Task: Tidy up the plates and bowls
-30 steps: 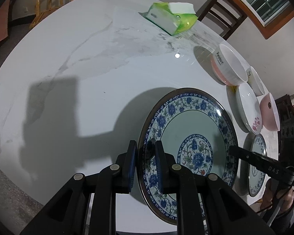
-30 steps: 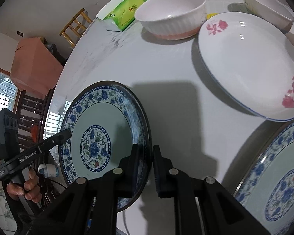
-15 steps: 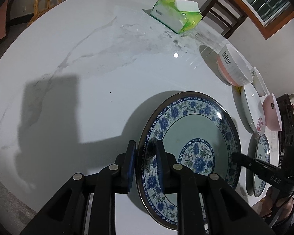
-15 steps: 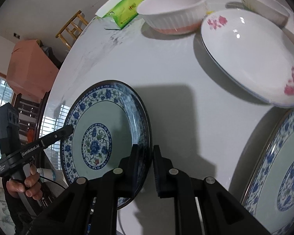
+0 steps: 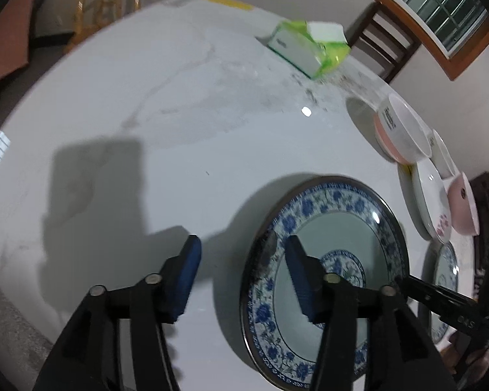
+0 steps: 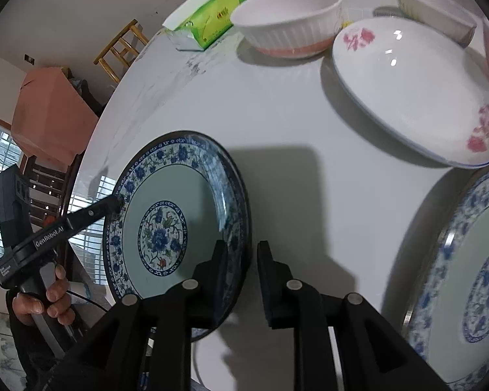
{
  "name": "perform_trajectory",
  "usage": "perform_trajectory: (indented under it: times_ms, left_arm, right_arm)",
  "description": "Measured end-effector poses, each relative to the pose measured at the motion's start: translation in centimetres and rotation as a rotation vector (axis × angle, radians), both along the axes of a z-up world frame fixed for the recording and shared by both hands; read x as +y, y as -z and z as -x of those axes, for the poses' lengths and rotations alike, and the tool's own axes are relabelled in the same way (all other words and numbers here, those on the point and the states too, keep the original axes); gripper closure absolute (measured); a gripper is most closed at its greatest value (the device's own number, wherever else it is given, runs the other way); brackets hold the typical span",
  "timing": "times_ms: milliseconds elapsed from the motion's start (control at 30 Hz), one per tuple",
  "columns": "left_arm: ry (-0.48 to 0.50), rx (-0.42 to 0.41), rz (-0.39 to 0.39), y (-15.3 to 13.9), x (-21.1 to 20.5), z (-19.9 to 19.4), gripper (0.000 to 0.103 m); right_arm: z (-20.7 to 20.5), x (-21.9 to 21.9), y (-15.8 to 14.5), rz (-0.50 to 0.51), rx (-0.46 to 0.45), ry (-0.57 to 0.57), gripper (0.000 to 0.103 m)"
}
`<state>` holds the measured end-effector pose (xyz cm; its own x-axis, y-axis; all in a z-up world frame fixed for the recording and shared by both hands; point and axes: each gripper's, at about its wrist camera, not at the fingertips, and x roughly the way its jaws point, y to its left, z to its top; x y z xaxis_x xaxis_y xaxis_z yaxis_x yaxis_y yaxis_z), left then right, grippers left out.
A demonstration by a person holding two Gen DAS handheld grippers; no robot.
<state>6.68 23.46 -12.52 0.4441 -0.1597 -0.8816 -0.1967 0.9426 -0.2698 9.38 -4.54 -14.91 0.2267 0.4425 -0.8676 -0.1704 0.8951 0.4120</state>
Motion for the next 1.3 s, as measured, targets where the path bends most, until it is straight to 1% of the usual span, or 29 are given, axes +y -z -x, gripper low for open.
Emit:
perform_trajectory:
  times_ms: [100, 133, 233, 300, 367, 433, 533, 633, 733, 867, 1000, 1167, 1300]
  left_arm:
    - [-0.016, -0.049, -0.061, -1.6, -0.7, 0.6, 0.052]
    - [-0.023, -0.066, -0.083, -2.2, -0.9, 0.8, 0.05]
    - [-0.022, -0.124, -0.151, -4.1, -2.8, 1.7, 0.045]
    - [-0.007, -0.148, -0.166, -4.9, -4.2, 2.1, 0.043]
    - [0.008, -0.159, -0.167, -5.5, -5.6, 2.4, 0.04]
    - [0.042, -0.174, -0.168, -6.0, -7.5, 2.8, 0.039]
    - [0.097, -0.185, -0.165, -6.5, -10.5, 3.3, 0.037]
    - [0.168, -0.193, -0.15, -6.9, -13.7, 3.5, 0.036]
    - [0.207, -0.197, -0.149, -7.1, -16.3, 4.0, 0.035]
    - [0.262, -0.203, -0.123, -7.0, -19.5, 4.6, 0.034]
    - [0.308, -0.19, -0.11, -6.7, -22.4, 4.8, 0.033]
    - [0.342, -0.161, -0.097, -5.7, -25.0, 5.2, 0.033]
    - [0.352, -0.144, -0.106, -5.1, -26.5, 5.5, 0.033]
  right_arm:
    - [0.5, -1.0, -1.1, 0.009, -0.038, 0.008, 0.084]
    - [0.7, -1.2, -1.5, 0.015, -0.051, 0.012, 0.084]
    - [1.5, -2.2, -2.8, 0.083, -0.132, 0.024, 0.084]
    - [2.0, -2.8, -3.6, 0.144, -0.19, 0.024, 0.084]
    - [2.6, -3.6, -4.2, 0.197, -0.233, 0.025, 0.084]
    - [3.1, -4.3, -4.5, 0.22, -0.25, 0.026, 0.084]
    - [4.1, -5.5, -4.9, 0.267, -0.279, 0.021, 0.084]
    - [5.3, -6.6, -5.5, 0.339, -0.319, 0.011, 0.084]
    - [6.3, -8.2, -6.0, 0.354, -0.334, 0.024, 0.084]
    - [7.5, -11.0, -6.7, 0.343, -0.333, 0.069, 0.084]
    - [8.3, -13.5, -6.9, 0.37, -0.343, 0.112, 0.084]
    - [9.2, -16.6, -6.6, 0.363, -0.327, 0.17, 0.084]
    - [9.7, -19.0, -6.3, 0.364, -0.312, 0.202, 0.084]
